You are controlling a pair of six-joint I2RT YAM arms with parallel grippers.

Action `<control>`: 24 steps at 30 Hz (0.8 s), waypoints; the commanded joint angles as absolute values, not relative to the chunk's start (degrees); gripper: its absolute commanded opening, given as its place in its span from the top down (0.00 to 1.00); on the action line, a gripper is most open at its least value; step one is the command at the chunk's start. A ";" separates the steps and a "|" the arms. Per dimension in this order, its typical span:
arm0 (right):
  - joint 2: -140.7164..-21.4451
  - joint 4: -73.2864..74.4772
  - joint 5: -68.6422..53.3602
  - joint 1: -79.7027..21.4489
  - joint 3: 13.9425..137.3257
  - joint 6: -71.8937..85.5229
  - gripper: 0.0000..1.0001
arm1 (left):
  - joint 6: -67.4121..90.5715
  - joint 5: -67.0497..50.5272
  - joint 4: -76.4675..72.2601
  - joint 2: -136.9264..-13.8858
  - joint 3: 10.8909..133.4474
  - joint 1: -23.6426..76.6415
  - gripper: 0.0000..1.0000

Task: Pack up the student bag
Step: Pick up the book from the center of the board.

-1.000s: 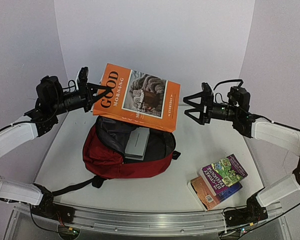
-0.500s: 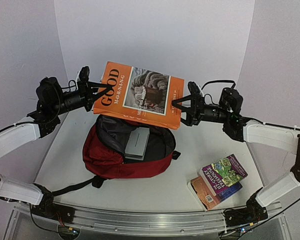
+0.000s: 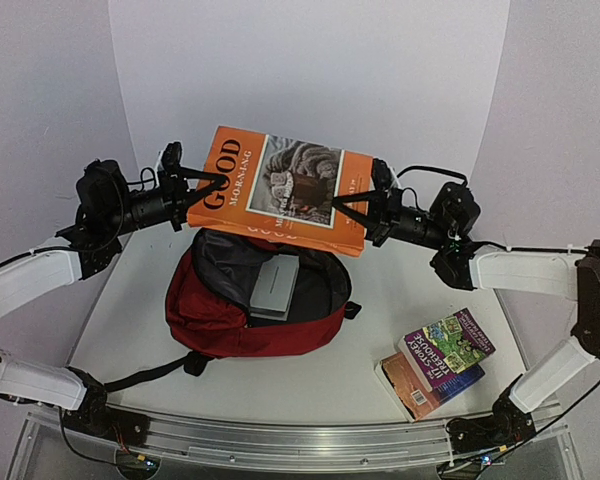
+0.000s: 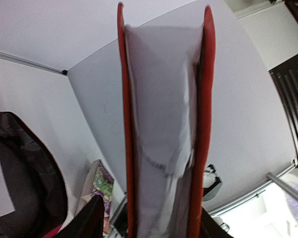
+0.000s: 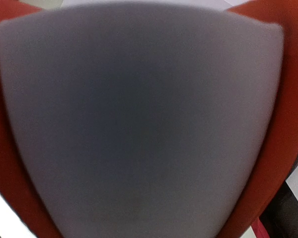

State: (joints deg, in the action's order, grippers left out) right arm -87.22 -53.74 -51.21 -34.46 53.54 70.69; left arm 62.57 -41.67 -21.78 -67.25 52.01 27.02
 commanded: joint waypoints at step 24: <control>-66.99 -8.95 -35.59 -29.08 46.19 53.75 0.87 | 39.49 -31.46 20.82 -62.47 51.26 20.57 0.01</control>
